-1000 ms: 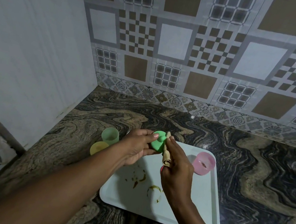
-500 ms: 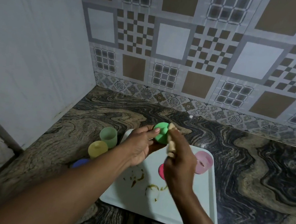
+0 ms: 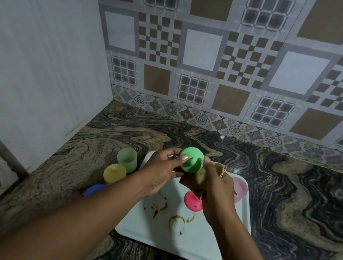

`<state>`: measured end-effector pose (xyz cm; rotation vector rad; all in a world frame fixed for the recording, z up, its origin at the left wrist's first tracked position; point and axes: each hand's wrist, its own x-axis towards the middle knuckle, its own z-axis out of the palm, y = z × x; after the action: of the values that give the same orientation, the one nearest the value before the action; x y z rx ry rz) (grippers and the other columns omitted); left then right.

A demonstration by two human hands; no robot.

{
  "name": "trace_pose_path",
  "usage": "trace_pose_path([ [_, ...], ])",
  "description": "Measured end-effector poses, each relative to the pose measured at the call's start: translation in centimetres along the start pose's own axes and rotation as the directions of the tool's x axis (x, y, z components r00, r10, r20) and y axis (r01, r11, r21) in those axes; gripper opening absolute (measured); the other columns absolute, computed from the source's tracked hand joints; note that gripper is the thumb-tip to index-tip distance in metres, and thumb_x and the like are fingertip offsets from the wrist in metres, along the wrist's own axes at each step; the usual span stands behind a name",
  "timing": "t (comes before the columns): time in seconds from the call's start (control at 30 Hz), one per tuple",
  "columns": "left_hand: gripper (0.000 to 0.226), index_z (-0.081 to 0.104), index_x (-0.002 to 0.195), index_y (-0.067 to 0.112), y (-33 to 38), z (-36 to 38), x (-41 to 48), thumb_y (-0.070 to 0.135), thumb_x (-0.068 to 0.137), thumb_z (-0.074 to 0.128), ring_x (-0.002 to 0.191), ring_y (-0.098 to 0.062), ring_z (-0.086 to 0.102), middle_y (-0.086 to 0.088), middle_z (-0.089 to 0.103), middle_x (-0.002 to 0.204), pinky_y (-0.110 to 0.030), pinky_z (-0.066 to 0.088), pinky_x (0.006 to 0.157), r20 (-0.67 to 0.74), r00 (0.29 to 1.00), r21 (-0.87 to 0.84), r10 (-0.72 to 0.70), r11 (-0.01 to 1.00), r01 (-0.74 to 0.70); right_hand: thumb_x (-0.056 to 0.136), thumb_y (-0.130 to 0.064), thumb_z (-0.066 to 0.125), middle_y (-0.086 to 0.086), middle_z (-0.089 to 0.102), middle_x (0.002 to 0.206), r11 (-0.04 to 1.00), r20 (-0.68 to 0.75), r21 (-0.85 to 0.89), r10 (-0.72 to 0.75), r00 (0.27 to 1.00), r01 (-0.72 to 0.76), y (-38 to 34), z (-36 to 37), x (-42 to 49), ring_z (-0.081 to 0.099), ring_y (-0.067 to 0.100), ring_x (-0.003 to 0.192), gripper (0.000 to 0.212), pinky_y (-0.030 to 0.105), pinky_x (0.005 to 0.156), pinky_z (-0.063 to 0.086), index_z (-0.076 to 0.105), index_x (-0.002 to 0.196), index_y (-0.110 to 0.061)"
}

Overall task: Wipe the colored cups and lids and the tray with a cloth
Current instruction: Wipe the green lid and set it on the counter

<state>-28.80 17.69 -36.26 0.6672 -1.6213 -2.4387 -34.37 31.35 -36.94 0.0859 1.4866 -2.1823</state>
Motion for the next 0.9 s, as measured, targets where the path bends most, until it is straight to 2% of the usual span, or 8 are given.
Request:
trace_pose_path([
  [0.07, 0.014, 0.072, 0.107, 0.022, -0.2, -0.2, -0.2, 0.025, 0.094, 0.068, 0.096, -0.019, 0.066, -0.006, 0.072, 0.106, -0.03, 0.056, 0.075, -0.044, 0.994, 0.274, 0.099, 0.958, -0.083, 0.093, -0.014, 0.069, 0.032, 0.072, 0.092, 0.999, -0.021, -0.048, -0.004, 1.0, 0.003, -0.3, 0.2, 0.0, 0.072, 0.047, 0.078, 0.021, 0.053, 0.067, 0.061, 0.067, 0.102, 0.005],
  [0.17, 0.039, 0.063, 0.128, 0.034, -0.1, -1.3, -0.5, 0.032, 0.09, 0.072, 0.108, -0.013, 0.061, 0.006, 0.061, 0.123, -0.028, 0.055, 0.082, 0.006, 0.957, 0.623, 0.29, 0.748, -0.23, 0.092, -0.013, 0.07, 0.026, 0.068, 0.07, 0.996, 0.026, -0.086, 0.002, 1.0, 0.0, -1.1, -0.3, 0.3, 0.065, 0.035, 0.051, 0.017, 0.036, 0.049, 0.052, 0.066, 0.088, 0.003],
  [0.33, 0.04, 0.068, 0.126, 0.035, 1.9, -1.7, -1.2, 0.027, 0.088, 0.075, 0.122, -0.001, 0.052, 0.012, 0.056, 0.132, -0.022, 0.045, 0.095, 0.372, 0.868, 0.754, 0.329, 0.439, -0.489, 0.09, -0.018, 0.071, 0.022, 0.056, 0.069, 0.982, 0.121, -0.145, 0.14, 0.983, -0.122, -1.9, -0.5, 0.7, 0.051, 0.026, 0.04, 0.036, 0.029, 0.041, 0.043, 0.061, 0.102, 0.015],
  [0.57, 0.014, 0.074, 0.094, 0.022, 1.7, -1.9, -0.8, 0.031, 0.083, 0.079, 0.106, -0.004, 0.066, 0.012, 0.073, 0.107, -0.04, 0.053, 0.096, 0.216, 0.901, 0.716, 0.376, 0.566, -0.408, 0.103, -0.031, 0.046, 0.007, 0.032, 0.034, 0.928, 0.092, 0.033, 0.366, 0.926, -0.37, -2.5, -0.2, 0.6, 0.029, 0.018, 0.027, 0.042, 0.02, 0.034, 0.024, 0.053, 0.074, -0.002],
  [0.67, 0.012, 0.069, 0.089, 0.016, 1.1, -2.6, -0.5, 0.025, 0.086, 0.076, 0.1, -0.005, 0.068, 0.012, 0.073, 0.108, -0.042, 0.055, 0.094, 0.156, 0.897, 0.688, 0.413, 0.606, -0.399, 0.086, -0.003, 0.049, 0.013, 0.048, 0.045, 0.993, -0.157, -0.021, 0.108, 0.982, -0.113, -2.7, -0.7, 0.2, 0.044, 0.022, 0.037, 0.02, 0.026, 0.044, 0.034, 0.055, 0.067, -0.001],
  [0.73, 0.009, 0.067, 0.087, 0.021, 1.0, -2.8, -0.5, 0.025, 0.087, 0.075, 0.097, -0.01, 0.07, 0.01, 0.073, 0.107, -0.043, 0.056, 0.091, 0.121, 0.892, 0.676, 0.435, 0.623, -0.395, 0.08, 0.002, 0.048, 0.019, 0.066, 0.071, 0.954, -0.117, -0.245, -0.205, 0.972, 0.171, -2.2, -0.3, -0.2, 0.06, 0.026, 0.062, 0.024, 0.028, 0.051, 0.048, 0.071, 0.086, -0.002],
  [0.8, 0.009, 0.066, 0.087, 0.024, 1.1, -2.6, -0.4, 0.03, 0.088, 0.071, 0.095, -0.013, 0.069, 0.006, 0.073, 0.103, -0.044, 0.056, 0.089, 0.087, 0.878, 0.69, 0.471, 0.607, -0.394, 0.081, 0.008, 0.047, 0.011, 0.075, 0.101, 0.74, 0.16, -0.492, -0.44, 0.883, 0.458, -0.8, 0.4, -1.1, 0.068, 0.023, 0.091, 0.045, 0.033, 0.077, 0.057, 0.075, 0.111, -0.01],
  [0.9, 0.012, 0.066, 0.09, 0.02, 1.2, -2.5, -0.1, 0.032, 0.091, 0.069, 0.093, -0.012, 0.068, 0.004, 0.073, 0.1, -0.042, 0.057, 0.086, 0.045, 0.865, 0.717, 0.5, 0.586, -0.377, 0.068, 0.018, 0.046, 0.01, 0.069, 0.127, 0.338, 0.389, -0.651, -0.621, 0.681, 0.68, 1.7, 0.0, -2.2, 0.064, 0.02, 0.118, 0.065, 0.016, 0.104, 0.042, 0.069, 0.124, -0.005],
])
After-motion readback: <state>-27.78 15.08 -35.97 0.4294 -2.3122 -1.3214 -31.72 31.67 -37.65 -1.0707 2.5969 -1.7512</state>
